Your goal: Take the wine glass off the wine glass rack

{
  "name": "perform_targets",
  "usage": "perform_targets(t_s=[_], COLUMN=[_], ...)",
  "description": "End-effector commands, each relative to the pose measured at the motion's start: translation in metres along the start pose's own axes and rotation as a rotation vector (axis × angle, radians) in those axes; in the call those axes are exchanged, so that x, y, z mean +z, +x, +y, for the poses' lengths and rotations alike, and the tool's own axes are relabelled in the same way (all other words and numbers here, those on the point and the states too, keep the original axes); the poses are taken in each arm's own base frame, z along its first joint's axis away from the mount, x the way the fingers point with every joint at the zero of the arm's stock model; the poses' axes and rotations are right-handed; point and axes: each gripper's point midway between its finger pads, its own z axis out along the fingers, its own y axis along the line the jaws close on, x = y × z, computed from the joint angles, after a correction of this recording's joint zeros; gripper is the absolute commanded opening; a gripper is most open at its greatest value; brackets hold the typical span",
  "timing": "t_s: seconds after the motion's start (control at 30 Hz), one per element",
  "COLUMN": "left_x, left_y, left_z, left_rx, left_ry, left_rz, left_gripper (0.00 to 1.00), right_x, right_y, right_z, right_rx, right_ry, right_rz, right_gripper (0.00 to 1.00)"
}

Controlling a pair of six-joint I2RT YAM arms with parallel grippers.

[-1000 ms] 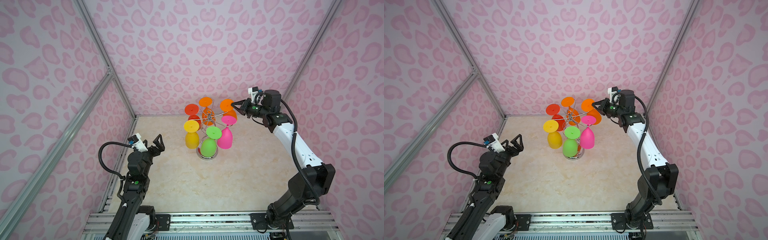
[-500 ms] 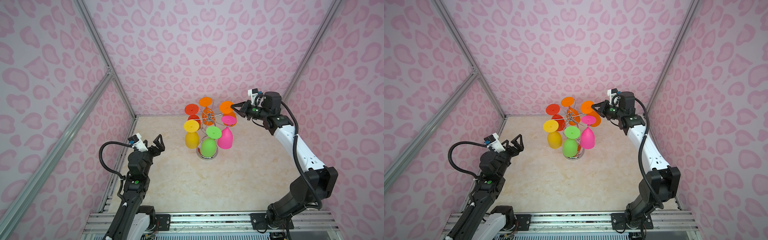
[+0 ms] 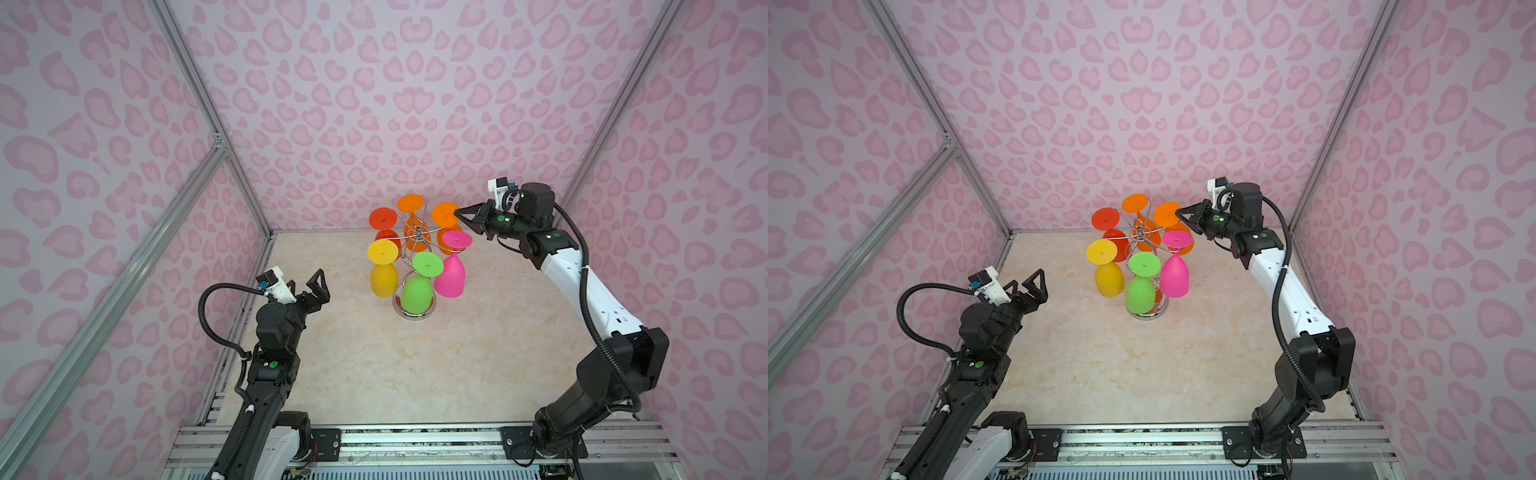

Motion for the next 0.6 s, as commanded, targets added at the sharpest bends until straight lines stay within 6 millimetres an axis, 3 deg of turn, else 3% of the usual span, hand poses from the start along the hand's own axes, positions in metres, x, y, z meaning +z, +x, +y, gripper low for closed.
perform_targets(t_s=[0.0,0.3,0.57], left_x=[-0.001,-0.001,-0.001], left_y=[-0.006,-0.004,-0.003], left_z=[-0.002,-0.001,-0.001], left_rx=[-0.004,-0.002,-0.005], left_ry=[0.009,0.005,0.007], left_rz=[-0.025,-0.021,-0.019], left_gripper=[0.99,0.99,0.99], right_x=[0.007,0.019,0.029], right_y=[-0.008,-0.017,-0.038], right_z=[0.010,0.014,0.007], right_rx=[-0.014,0.001,0.015], right_ry=[-0.050,-0.074,-0.070], right_rz=[-0.015,-0.020,-0.058], right_gripper=[0.00,0.00,0.00])
